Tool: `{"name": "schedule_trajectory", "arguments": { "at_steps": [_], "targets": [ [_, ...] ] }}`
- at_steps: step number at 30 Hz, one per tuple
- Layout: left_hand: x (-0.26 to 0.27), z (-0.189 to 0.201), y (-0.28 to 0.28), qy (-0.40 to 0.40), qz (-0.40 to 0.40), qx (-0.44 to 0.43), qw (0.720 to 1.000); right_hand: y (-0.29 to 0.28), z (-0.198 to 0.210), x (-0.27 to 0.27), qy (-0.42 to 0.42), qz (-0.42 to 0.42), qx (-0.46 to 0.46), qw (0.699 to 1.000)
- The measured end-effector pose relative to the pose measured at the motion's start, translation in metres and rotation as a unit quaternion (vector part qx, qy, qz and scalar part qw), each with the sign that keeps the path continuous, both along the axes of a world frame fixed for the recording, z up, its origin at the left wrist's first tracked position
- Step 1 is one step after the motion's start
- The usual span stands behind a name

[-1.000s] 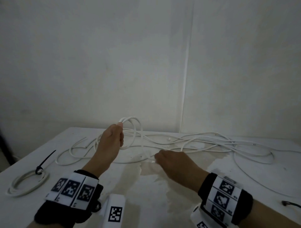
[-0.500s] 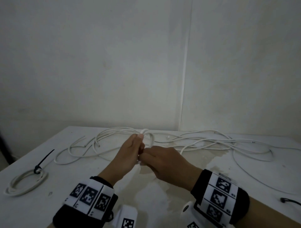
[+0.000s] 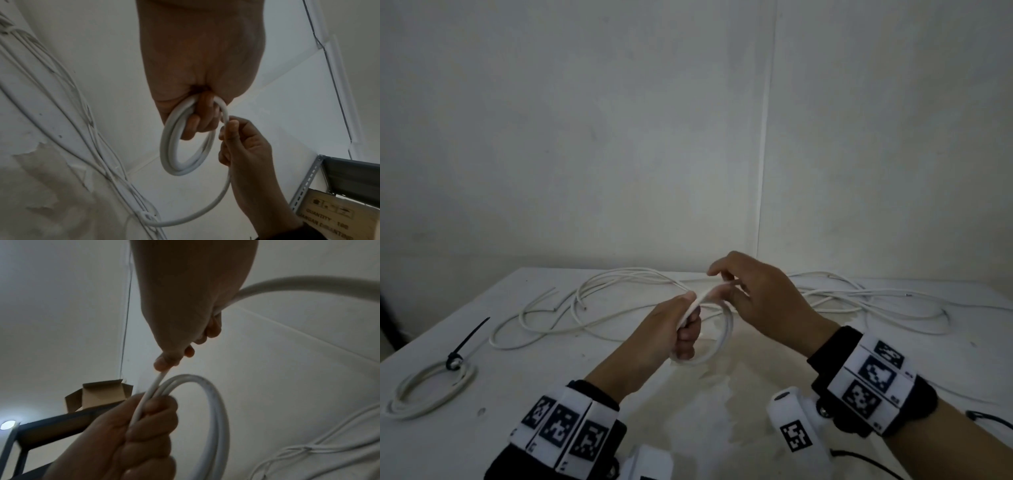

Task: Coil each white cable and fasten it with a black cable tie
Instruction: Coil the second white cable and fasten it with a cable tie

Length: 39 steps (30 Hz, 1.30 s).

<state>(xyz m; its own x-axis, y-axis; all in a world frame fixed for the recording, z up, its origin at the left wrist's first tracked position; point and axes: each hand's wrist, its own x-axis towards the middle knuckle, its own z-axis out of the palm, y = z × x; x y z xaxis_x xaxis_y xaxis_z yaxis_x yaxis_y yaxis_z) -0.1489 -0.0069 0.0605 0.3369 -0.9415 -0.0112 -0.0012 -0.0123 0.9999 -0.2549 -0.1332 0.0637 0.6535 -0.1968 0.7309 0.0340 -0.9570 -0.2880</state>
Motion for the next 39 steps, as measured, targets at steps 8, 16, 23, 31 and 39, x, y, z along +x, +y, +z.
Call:
{"name": "schedule_trajectory", "arguments": {
  "at_steps": [8, 16, 23, 31, 39],
  "targets": [
    [-0.005, 0.005, 0.000, 0.004, -0.009, -0.011, 1.000, -0.010, 0.001, -0.002, 0.032, -0.013, 0.132, 0.991],
    [-0.006, 0.007, -0.003, 0.009, 0.035, -0.041, 0.999, 0.004, -0.010, -0.004, 0.048, 0.052, 0.260, 0.963],
    [-0.004, 0.012, -0.005, -0.026, 0.006, -0.057, 0.998, 0.002, 0.004, -0.006, 0.038, 0.049, 0.295, 0.953],
    [-0.008, 0.009, -0.007, -0.040, 0.051, -0.055, 0.996, 0.003, 0.000, -0.002, 0.041, 0.016, 0.286, 0.957],
    [-0.012, 0.002, -0.010, -0.014, 0.051, -0.061, 0.997, 0.003, 0.000, -0.006, 0.038, 0.008, 0.273, 0.961]
  ]
}}
